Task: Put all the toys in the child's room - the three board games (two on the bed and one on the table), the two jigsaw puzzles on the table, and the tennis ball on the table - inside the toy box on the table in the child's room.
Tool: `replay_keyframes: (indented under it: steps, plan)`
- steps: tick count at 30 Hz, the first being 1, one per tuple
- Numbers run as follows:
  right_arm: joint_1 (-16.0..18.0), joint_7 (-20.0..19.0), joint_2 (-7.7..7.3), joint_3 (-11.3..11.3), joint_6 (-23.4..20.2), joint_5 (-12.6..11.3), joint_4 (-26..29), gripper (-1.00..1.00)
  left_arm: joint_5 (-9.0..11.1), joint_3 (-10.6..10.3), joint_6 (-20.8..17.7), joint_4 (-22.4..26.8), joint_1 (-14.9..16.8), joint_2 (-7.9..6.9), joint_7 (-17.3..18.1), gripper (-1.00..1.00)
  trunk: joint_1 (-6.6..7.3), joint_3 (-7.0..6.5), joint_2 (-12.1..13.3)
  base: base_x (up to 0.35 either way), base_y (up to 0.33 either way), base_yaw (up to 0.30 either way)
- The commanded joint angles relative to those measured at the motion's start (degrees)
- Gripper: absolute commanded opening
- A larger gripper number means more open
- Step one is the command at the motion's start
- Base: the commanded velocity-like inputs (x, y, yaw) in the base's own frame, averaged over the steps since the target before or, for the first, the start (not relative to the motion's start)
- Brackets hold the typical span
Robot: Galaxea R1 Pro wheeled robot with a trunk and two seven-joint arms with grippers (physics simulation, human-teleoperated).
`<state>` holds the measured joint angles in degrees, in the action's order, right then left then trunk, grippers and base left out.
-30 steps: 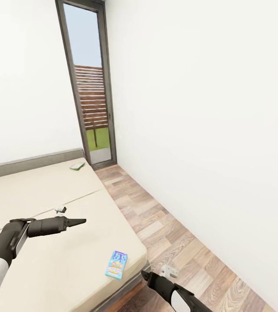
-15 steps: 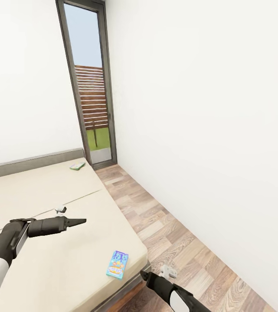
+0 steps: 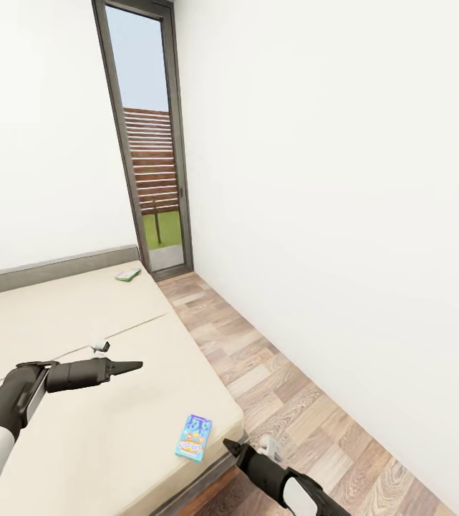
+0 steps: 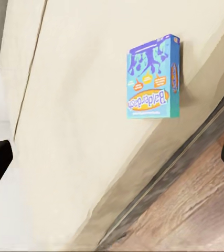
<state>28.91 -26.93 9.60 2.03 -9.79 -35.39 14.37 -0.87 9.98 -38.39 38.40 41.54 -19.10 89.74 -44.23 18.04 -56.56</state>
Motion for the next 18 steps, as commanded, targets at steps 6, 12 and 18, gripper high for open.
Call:
replay_keyframes:
  steps: [6,12,18]
  plan:
    - [0.08,-0.7,-0.08,0.1,-3.78,-2.42,0.38,1.0,-0.1,0.07,-0.59,0.01,0.04,-0.1,0.26,1.0,-0.01,0.07,-0.05,0.0,0.0,0.0]
    - [0.07,-0.73,-0.06,0.22,-1.54,-2.78,0.49,1.0,0.08,0.12,-0.62,0.01,0.04,-0.14,0.26,1.0,-0.01,0.07,-0.05,0.0,0.0,0.0]
    - [0.09,-0.73,-0.14,0.25,-0.89,-2.96,0.48,1.0,0.08,0.18,-0.63,0.01,0.04,-0.19,0.26,1.0,-0.01,0.07,-0.05,0.0,0.0,0.0]
